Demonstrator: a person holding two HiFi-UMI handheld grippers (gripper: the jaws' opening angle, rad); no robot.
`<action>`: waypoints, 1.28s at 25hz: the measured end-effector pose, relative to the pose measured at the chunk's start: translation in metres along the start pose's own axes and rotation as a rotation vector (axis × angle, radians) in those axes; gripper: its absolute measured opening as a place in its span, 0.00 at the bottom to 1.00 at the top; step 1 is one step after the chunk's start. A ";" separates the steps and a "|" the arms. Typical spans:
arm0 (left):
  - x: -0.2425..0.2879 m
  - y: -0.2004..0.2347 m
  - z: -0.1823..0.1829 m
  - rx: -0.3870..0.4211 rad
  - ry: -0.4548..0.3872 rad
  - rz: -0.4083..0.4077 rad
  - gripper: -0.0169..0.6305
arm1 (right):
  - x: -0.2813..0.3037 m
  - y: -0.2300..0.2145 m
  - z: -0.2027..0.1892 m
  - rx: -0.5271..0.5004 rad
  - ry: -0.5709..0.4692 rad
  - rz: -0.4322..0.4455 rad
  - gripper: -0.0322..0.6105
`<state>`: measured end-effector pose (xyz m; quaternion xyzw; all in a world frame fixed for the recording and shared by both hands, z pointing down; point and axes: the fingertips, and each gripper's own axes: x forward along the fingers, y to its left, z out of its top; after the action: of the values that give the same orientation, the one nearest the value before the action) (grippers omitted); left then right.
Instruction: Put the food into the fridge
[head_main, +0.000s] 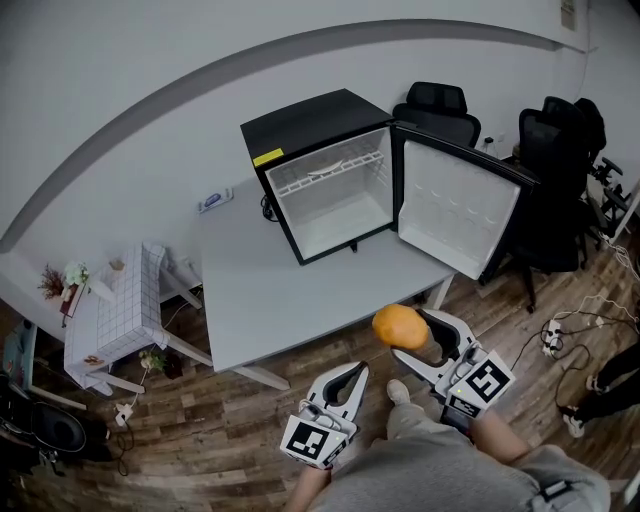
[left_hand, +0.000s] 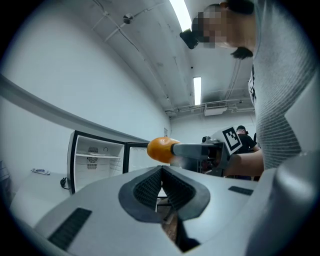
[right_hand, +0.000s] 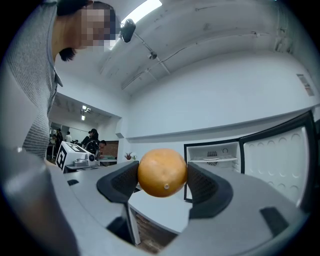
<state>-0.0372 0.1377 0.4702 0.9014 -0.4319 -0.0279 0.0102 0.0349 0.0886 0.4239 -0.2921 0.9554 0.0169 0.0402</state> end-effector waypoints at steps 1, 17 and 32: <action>0.005 0.006 0.000 0.001 0.001 0.007 0.04 | 0.006 -0.006 0.000 0.001 -0.001 0.007 0.53; 0.118 0.089 0.027 0.021 -0.011 0.064 0.04 | 0.086 -0.130 0.009 0.027 -0.014 0.056 0.53; 0.177 0.142 0.031 0.029 -0.016 0.192 0.04 | 0.139 -0.192 0.010 0.043 -0.021 0.193 0.53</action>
<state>-0.0387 -0.0888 0.4383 0.8558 -0.5166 -0.0278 -0.0035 0.0277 -0.1471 0.4006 -0.1974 0.9788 0.0033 0.0547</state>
